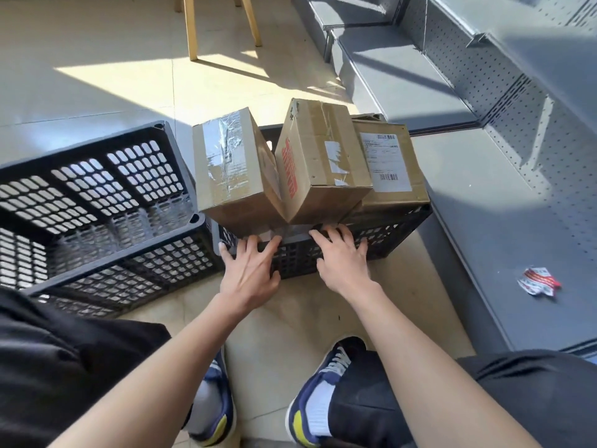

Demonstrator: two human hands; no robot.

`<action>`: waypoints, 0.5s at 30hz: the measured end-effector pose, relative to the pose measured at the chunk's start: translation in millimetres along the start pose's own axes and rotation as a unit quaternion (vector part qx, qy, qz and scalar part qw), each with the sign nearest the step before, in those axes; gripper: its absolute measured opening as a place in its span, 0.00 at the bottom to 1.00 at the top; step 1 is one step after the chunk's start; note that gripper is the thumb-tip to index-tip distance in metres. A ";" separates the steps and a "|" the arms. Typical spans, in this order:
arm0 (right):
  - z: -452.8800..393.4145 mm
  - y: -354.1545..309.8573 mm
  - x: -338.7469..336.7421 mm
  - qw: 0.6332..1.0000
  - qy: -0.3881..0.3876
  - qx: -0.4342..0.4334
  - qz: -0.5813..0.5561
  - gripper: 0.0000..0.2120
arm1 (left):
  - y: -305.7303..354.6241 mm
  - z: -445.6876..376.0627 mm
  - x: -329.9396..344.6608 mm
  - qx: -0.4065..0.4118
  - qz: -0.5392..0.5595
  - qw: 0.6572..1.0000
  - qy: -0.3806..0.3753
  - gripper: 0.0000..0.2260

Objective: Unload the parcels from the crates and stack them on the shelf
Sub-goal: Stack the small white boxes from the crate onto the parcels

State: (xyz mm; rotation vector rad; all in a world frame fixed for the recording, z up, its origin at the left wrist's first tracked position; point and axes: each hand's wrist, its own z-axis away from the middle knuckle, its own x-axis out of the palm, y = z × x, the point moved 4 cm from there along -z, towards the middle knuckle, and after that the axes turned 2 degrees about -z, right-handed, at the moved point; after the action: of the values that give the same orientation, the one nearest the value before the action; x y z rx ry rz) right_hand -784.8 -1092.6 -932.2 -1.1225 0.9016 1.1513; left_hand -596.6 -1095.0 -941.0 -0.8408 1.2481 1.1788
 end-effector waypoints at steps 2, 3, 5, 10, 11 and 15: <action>11.3 -2.9 0.0 1.000 -0.003 0.006 0.000 0.29 | 2.0 10.3 1.0 -0.001 0.006 1.000 -0.002 0.31; 15.9 -3.5 0.4 1.000 -0.003 0.008 0.000 0.29 | 3.0 14.8 1.2 -0.002 0.010 1.000 0.000 0.31; 22.8 -3.8 1.5 1.000 -0.008 0.009 -0.002 0.28 | 4.3 21.4 0.8 -0.003 0.013 1.000 -0.002 0.30; 30.0 -0.2 0.0 0.999 -0.032 0.000 -0.039 0.28 | 3.8 24.9 -8.0 -0.004 0.026 0.999 -0.034 0.27; 31.2 1.3 -2.3 0.998 -0.026 0.002 -0.058 0.27 | 4.9 25.0 -12.1 -0.003 0.032 0.999 -0.036 0.27; 35.3 7.5 -25.4 0.987 0.064 0.027 -0.148 0.24 | 17.5 25.9 -38.7 0.028 0.099 0.995 0.014 0.25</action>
State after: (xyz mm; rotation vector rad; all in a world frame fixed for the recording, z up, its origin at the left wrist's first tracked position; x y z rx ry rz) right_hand -797.7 -1063.7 -901.5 -1.2492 0.8262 0.8151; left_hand -603.9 -1073.9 -896.6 -0.7058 1.4059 1.2860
